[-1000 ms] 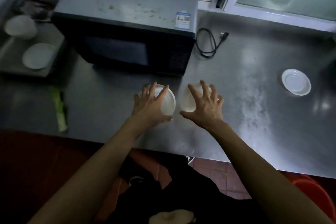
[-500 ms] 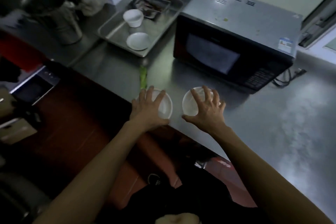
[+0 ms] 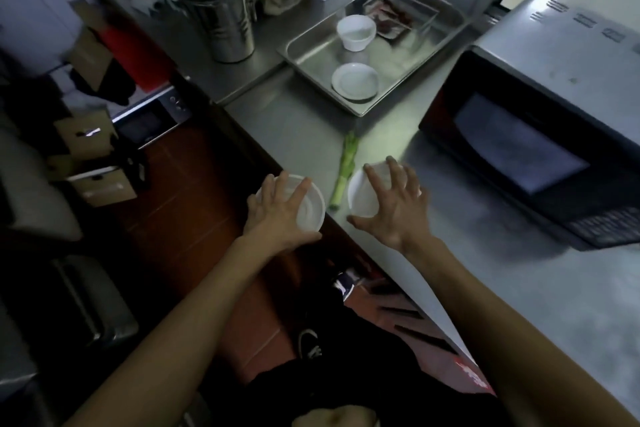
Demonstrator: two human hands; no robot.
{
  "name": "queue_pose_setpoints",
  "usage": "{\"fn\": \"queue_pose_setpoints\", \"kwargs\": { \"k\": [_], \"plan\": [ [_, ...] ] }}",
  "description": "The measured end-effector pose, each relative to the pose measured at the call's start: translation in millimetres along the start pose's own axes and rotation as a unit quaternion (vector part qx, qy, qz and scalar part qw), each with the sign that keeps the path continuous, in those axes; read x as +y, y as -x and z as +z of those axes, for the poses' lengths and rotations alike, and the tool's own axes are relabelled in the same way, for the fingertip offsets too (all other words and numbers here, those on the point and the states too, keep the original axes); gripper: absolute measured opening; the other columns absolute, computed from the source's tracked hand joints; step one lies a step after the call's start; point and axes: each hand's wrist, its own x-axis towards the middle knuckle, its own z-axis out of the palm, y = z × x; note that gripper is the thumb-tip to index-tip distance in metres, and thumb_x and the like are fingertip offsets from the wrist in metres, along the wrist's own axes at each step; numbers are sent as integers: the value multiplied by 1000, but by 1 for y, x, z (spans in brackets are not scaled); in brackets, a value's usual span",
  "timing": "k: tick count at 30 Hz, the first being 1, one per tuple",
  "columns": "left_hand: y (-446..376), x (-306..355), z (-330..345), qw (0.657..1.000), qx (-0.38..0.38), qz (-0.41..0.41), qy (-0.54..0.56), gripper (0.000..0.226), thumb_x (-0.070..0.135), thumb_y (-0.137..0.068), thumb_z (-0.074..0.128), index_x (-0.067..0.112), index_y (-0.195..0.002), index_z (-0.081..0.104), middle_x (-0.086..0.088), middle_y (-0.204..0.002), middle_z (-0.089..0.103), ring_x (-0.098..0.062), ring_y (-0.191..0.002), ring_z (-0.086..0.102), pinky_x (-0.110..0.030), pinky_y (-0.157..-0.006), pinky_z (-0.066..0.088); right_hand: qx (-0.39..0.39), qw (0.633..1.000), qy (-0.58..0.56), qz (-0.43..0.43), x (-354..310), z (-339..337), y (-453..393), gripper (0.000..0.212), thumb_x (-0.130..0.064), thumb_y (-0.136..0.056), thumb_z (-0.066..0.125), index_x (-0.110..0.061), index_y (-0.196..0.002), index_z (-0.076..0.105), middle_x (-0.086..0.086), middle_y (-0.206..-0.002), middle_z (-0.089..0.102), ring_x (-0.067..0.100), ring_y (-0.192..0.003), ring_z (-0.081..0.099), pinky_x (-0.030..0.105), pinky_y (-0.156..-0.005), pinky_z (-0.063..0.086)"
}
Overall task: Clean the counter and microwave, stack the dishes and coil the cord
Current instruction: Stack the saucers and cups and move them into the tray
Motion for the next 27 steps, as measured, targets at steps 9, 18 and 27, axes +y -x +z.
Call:
{"fn": "queue_pose_setpoints", "kwargs": {
  "k": [9,18,27],
  "plan": [
    [-104,-4,-34,999,-25,25,-31,116,79,-63,65,44,-153,2,-4,-162,-2,-33,-149,-1,-59,-113,19,-13,998,-48,30,10,0,-93,105,-77,-67,64,-42,-152,14,4,-164,1,38,-148,4,65,-109,25],
    [-181,10,-76,998,-19,55,-27,118,76,-65,68,46,-152,-5,0,-163,-9,-33,-149,-4,-61,-115,16,-7,998,-48,42,21,-15,-144,106,-80,-67,60,-40,-153,13,4,-163,4,38,-146,7,66,-103,30],
    [-275,15,-101,994,-4,111,-16,114,78,-62,65,44,-151,3,-2,-161,2,-34,-147,4,-61,-113,22,9,992,-73,102,22,-23,-185,111,-76,-65,68,-39,-154,15,2,-165,2,38,-147,6,67,-103,26]
  ]
}}
